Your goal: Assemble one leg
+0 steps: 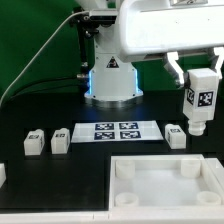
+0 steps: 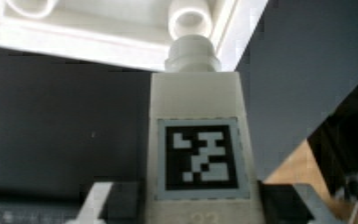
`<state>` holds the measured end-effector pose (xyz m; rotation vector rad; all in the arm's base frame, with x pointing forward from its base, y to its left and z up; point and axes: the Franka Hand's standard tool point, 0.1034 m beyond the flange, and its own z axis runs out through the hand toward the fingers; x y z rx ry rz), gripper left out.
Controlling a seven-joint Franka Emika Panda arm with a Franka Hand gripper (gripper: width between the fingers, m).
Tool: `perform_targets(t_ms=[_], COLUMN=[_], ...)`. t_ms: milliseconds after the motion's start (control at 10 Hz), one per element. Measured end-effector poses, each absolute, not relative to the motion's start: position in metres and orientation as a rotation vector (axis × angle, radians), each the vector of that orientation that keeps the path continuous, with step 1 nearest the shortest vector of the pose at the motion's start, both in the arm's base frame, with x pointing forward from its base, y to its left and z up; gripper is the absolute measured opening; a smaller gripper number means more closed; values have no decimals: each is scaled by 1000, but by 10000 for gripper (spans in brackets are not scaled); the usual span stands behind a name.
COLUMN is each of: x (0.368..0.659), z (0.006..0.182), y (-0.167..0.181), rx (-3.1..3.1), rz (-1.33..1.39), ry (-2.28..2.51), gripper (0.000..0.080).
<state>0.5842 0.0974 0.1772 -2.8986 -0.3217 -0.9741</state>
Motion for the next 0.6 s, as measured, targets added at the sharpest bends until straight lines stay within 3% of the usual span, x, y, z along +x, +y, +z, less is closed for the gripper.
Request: perform_targets(t_ms=[400,600], x=[582,601], z=[168,153], y=[98,102], rx=[-2911,-2897], rz=[-925,-937], ry=[-324,-308], gripper=[291,291])
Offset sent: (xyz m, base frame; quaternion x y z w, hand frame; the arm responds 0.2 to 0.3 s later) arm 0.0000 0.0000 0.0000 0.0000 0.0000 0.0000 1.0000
